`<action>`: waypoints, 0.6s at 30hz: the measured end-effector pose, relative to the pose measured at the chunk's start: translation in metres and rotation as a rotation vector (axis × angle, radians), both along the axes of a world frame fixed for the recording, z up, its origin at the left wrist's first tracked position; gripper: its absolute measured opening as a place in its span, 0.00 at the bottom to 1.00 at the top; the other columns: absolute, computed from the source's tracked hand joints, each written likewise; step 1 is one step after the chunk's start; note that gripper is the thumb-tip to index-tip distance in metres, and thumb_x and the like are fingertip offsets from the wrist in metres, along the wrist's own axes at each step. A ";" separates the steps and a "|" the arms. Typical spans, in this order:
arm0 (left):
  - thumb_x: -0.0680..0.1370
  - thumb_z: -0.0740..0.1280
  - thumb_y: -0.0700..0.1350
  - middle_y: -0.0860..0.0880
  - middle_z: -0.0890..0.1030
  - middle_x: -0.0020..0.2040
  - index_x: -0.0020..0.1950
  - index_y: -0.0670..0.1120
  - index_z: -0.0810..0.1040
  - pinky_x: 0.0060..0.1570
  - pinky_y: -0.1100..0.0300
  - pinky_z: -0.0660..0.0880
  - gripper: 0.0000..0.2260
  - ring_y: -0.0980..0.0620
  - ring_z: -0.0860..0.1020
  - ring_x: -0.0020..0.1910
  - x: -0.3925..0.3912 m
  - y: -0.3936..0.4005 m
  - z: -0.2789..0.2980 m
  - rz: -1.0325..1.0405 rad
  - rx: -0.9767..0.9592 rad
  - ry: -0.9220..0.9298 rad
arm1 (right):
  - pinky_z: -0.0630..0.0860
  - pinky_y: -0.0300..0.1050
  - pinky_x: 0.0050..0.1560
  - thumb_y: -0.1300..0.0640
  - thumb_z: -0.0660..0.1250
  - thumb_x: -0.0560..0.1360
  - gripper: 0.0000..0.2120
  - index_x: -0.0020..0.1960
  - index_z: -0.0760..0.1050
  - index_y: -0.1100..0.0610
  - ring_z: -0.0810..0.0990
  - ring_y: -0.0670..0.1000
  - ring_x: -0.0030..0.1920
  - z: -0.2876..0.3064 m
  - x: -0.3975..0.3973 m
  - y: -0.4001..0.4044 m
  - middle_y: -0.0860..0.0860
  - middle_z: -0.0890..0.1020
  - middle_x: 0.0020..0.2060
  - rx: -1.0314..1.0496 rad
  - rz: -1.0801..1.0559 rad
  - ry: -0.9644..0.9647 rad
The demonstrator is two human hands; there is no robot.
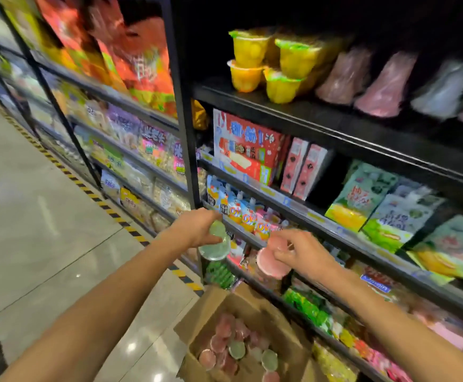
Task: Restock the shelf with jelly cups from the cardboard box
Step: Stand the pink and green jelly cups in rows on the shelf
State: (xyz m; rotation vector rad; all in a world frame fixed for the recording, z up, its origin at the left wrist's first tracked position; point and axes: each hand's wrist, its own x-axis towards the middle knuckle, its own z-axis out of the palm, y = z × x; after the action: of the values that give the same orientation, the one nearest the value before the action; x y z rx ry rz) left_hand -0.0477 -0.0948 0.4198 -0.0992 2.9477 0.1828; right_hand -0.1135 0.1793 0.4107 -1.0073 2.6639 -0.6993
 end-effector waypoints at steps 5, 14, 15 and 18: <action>0.73 0.71 0.59 0.49 0.76 0.66 0.71 0.51 0.71 0.55 0.54 0.73 0.28 0.47 0.75 0.62 0.009 0.002 0.089 -0.004 -0.017 0.043 | 0.74 0.40 0.45 0.57 0.71 0.71 0.18 0.60 0.82 0.51 0.79 0.44 0.44 0.082 0.005 0.001 0.48 0.85 0.50 -0.074 0.012 0.081; 0.71 0.74 0.56 0.52 0.79 0.55 0.62 0.49 0.78 0.47 0.60 0.71 0.23 0.54 0.74 0.47 0.007 0.015 0.223 -0.108 0.006 0.158 | 0.72 0.33 0.40 0.56 0.72 0.69 0.15 0.54 0.85 0.48 0.77 0.34 0.34 0.209 0.004 0.004 0.37 0.82 0.35 -0.282 -0.006 0.186; 0.71 0.75 0.55 0.53 0.79 0.53 0.62 0.49 0.78 0.45 0.60 0.70 0.22 0.54 0.75 0.46 0.004 0.017 0.234 -0.120 0.005 0.186 | 0.74 0.37 0.41 0.55 0.72 0.69 0.15 0.55 0.84 0.48 0.78 0.36 0.36 0.220 0.004 0.006 0.41 0.84 0.38 -0.282 -0.005 0.198; 0.70 0.75 0.56 0.53 0.81 0.51 0.59 0.51 0.79 0.43 0.58 0.73 0.20 0.55 0.76 0.43 -0.003 0.027 0.267 -0.135 0.018 0.255 | 0.73 0.35 0.38 0.54 0.72 0.71 0.14 0.56 0.84 0.49 0.76 0.38 0.34 0.249 0.000 0.015 0.48 0.84 0.38 -0.281 -0.004 0.253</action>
State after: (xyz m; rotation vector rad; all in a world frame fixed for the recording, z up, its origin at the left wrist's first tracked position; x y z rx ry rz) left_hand -0.0508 -0.0679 0.6865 0.1355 3.1908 0.2179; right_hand -0.1137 0.1945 0.6600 -1.2348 2.8355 -1.0329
